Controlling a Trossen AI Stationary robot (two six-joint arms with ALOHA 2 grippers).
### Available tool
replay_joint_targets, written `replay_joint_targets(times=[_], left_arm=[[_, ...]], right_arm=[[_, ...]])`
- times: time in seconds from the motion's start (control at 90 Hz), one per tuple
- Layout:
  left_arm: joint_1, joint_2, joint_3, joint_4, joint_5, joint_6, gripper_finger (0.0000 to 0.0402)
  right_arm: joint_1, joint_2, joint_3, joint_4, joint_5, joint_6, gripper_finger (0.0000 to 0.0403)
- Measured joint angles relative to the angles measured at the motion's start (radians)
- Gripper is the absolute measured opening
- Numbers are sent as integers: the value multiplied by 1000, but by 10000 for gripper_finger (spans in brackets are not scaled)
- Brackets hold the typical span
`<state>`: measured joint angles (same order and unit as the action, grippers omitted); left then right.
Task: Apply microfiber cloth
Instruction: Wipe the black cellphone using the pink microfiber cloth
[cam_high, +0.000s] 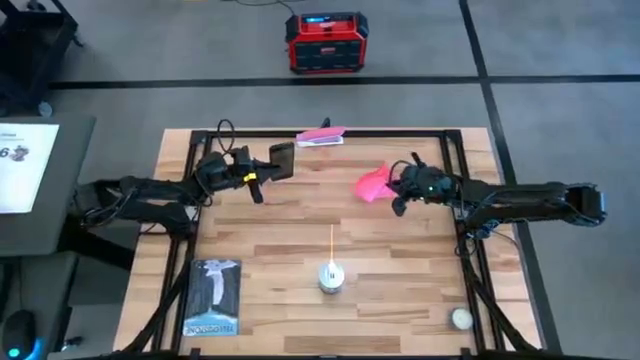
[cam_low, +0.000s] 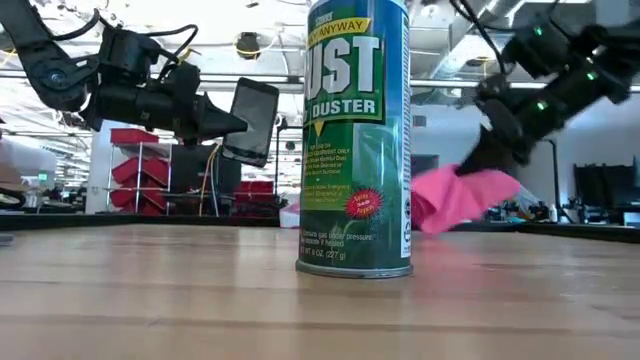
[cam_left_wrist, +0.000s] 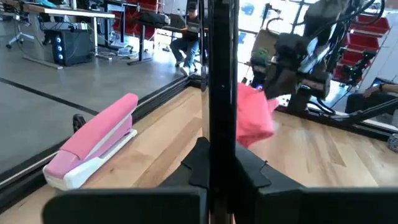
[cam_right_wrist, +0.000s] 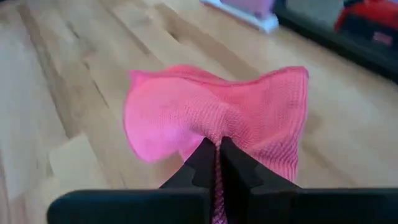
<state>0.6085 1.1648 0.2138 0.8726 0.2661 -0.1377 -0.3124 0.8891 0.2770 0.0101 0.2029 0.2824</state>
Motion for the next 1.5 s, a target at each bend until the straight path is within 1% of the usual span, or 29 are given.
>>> replay_joint_targets(times=[0.156,0.367,0.456,0.589,0.722,0.9,1.089,1.311,1.422,1.5], left_arm=[[7,0,0,-4,15,-2,5],[12,0,0,-9,18,-2,5],[12,0,0,-10,18,1,5],[12,0,0,-14,18,1,5],[12,0,0,-28,19,-15,5],[12,0,0,-32,43,-71,5],[6,0,0,-78,69,-137,5],[-56,0,0,-125,74,-201,5],[-94,0,0,-139,68,-215,5],[-112,0,0,-158,36,-206,5]], right_arm=[[39,-14,-50,-9,-73,98,0],[173,-13,-112,-2,-78,255,0],[225,-13,-146,1,-50,314,0],[259,-13,-189,72,46,346,2],[260,-13,-188,132,51,315,14],[260,-13,-188,229,54,271,56],[260,-13,-188,271,60,257,112],[260,-14,-188,305,70,229,180],[260,-14,-188,345,70,182,202],[260,-15,-188,357,84,157,210]])
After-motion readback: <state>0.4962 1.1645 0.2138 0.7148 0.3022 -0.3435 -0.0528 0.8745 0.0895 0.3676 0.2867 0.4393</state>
